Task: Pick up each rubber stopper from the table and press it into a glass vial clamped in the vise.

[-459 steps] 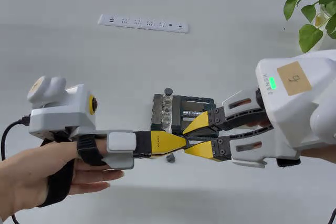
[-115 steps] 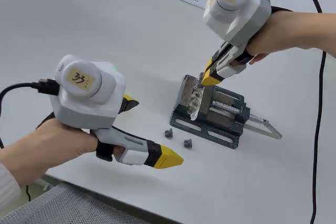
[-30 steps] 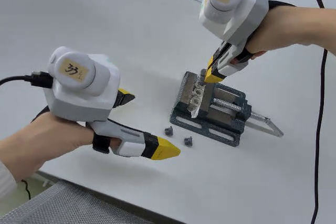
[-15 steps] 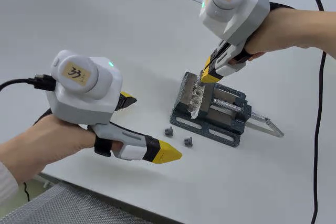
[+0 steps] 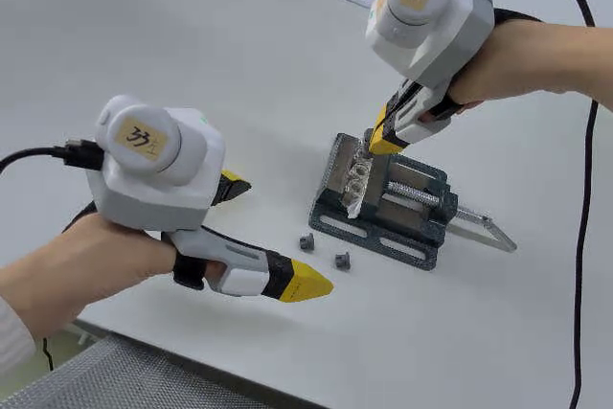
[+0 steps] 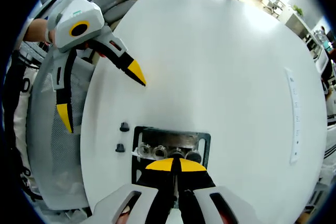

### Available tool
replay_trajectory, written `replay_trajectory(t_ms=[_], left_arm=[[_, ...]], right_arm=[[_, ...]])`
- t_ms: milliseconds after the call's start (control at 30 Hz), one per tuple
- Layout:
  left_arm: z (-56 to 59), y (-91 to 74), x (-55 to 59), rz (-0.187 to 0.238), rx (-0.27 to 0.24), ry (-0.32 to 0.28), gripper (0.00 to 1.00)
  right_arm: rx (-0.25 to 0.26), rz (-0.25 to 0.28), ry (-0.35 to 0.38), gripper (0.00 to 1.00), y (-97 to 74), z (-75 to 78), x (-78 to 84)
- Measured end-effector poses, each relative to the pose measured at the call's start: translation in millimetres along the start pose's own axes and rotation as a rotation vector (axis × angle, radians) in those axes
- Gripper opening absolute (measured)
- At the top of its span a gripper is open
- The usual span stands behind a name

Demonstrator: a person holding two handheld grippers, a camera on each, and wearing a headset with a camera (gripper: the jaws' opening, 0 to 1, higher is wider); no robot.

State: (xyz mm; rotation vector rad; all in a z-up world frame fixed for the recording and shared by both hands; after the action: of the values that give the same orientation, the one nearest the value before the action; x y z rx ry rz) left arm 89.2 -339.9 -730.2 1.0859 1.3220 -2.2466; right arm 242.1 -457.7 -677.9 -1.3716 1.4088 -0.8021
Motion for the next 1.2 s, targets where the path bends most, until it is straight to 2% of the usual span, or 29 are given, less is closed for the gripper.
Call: replay_trajectory(t_ms=[133, 233, 300, 400, 533, 800, 1200], left_arm=[[0.0, 0.0, 0.5, -0.001, -0.001, -0.003, 0.96], [0.7, -0.3, 0.8, -0.003, -0.001, -0.002, 0.96], [-0.2, 0.0, 1.2, -0.002, -0.003, -0.004, 0.96], [-0.5, 0.1, 1.1, -0.002, -0.003, -0.006, 0.96], [-0.7, 1.7, 1.6, -0.005, 0.0, -0.005, 0.96], [0.2, 2.3, 1.8, -0.011, 0.0, -0.004, 0.96], [-1.5, 6.1, 1.0, -0.015, 0.005, -0.006, 0.96]], right_arm=[[0.003, 0.013, -0.006, 0.0, 0.9, 1.2, -2.6], [-0.007, 0.003, -0.011, 0.0, -0.2, 2.9, -2.3], [-0.019, 0.017, 0.011, 0.0, -1.7, 3.7, -0.4], [-0.008, -0.001, -0.004, 0.0, -2.2, 1.5, 1.2], [-0.011, 0.023, 0.019, 0.0, -2.7, 2.5, 2.7], [-0.025, 0.033, 0.039, 0.0, -1.5, 2.4, 2.0], [-0.025, -0.019, 0.028, 0.0, -0.3, 3.1, -3.3]])
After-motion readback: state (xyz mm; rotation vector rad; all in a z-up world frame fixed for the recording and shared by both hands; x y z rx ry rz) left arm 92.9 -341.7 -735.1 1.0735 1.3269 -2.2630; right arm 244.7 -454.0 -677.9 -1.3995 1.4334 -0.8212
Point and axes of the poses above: the centre of the closed fingertips' face, and the gripper's own axes: y roughly forward along the fingers, z roughly to its right, x roughly out of its underside, the point moved 9 cm from there along -y, roughly backward along the fingers, and after that the axes turned 15 degrees about -x, right-handed, at the moved point
